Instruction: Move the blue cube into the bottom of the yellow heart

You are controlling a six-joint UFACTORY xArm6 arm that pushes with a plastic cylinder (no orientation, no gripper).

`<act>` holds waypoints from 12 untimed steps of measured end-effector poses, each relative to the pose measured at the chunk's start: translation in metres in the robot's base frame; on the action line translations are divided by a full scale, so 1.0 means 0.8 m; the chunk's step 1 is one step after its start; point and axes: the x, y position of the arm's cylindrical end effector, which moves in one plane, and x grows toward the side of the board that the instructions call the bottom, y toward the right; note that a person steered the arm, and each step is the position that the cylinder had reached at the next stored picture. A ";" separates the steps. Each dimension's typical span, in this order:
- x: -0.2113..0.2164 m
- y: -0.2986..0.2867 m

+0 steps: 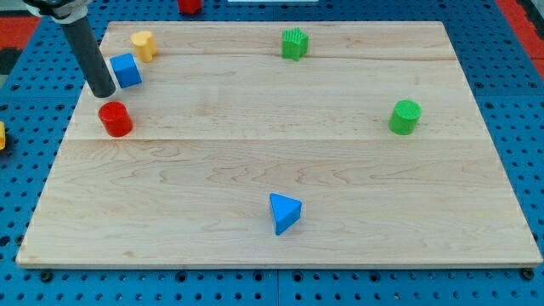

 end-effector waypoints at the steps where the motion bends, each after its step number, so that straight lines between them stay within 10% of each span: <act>1: 0.000 -0.006; 8: -0.005 -0.067; 12: -0.029 0.023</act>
